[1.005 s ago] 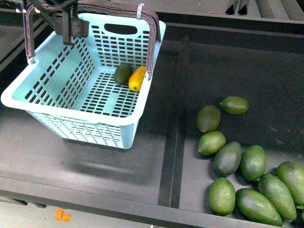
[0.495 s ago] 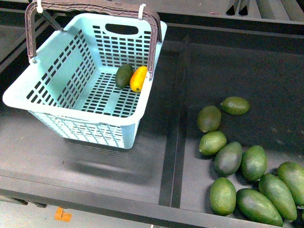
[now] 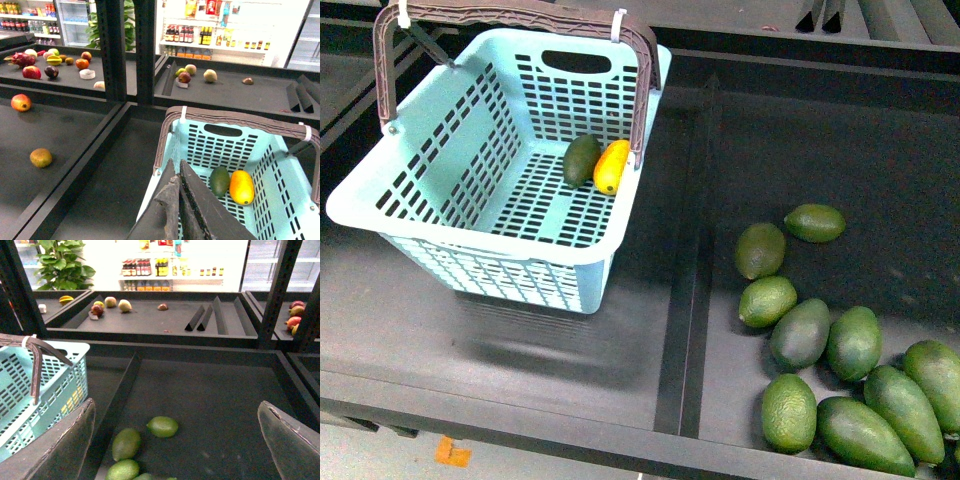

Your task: Pick mango and avocado into basket

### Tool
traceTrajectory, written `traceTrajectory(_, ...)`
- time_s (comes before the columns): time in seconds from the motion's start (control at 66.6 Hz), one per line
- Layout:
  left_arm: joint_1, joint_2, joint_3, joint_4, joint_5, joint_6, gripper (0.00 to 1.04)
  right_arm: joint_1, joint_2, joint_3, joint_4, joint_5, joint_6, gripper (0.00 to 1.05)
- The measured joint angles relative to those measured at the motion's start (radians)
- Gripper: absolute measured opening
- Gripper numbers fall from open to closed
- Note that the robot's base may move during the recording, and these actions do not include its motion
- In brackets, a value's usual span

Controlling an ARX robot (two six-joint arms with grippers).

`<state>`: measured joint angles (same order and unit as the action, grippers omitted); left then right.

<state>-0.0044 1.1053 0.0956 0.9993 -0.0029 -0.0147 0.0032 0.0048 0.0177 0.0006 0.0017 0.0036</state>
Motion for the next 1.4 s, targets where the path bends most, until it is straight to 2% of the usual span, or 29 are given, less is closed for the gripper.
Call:
traceTrajectory(0.375, 0.001, -0.392, -0.080, -0.312, 0.003, 0.001, 0.02, 0.000, 0.000, 0.000, 0.000, 0.000, 0.000, 0.96)
traceTrajectory(0.795, 0.001, -0.725, -0.080, -0.620, 0.003, 0.003, 0.02, 0.000, 0.000, 0.000, 0.000, 0.000, 0.000, 0.96)
traceTrajectory(1.305, 0.001, -0.928, -0.080, -0.822, 0.003, 0.003, 0.02, 0.000, 0.000, 0.000, 0.000, 0.000, 0.000, 0.96)
traceTrajectory(1.395, 0.001, -1.058, -0.080, -0.980, 0.003, 0.003, 0.02, 0.000, 0.000, 0.000, 0.000, 0.000, 0.000, 0.96)
